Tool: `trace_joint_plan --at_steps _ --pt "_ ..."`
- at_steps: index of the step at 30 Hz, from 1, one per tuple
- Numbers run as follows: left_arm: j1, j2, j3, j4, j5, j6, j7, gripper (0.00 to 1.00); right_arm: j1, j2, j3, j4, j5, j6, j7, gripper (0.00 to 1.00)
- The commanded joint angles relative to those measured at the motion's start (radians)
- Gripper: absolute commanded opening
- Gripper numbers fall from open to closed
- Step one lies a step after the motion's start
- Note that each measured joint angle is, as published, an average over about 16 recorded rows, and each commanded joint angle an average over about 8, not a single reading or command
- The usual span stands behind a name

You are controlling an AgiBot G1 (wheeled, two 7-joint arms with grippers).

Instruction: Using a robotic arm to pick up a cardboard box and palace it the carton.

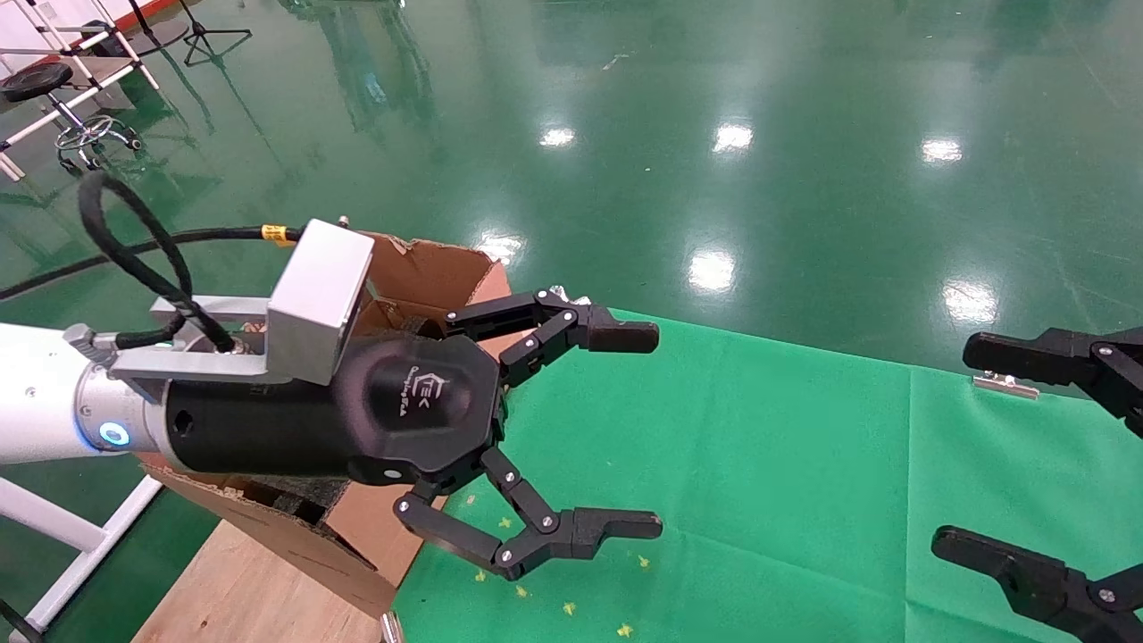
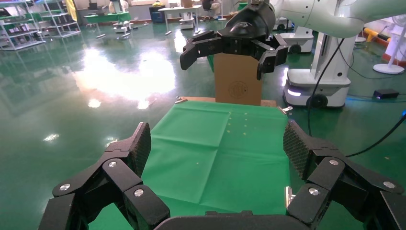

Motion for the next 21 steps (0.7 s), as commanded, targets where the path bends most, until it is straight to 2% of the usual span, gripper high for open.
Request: trace_joint_plan --at_steps 1,21 --pt "0.000 0.000 0.000 0.000 0.001 0.000 0.000 1.00 0.000 0.000 0.000 0.000 0.000 0.000 0.000 1.00" --pt "-0.001 0.000 0.001 0.002 0.002 -0.001 -0.001 1.00 0.000 0.000 0.000 0.000 0.000 0.000 0.000 1.00"
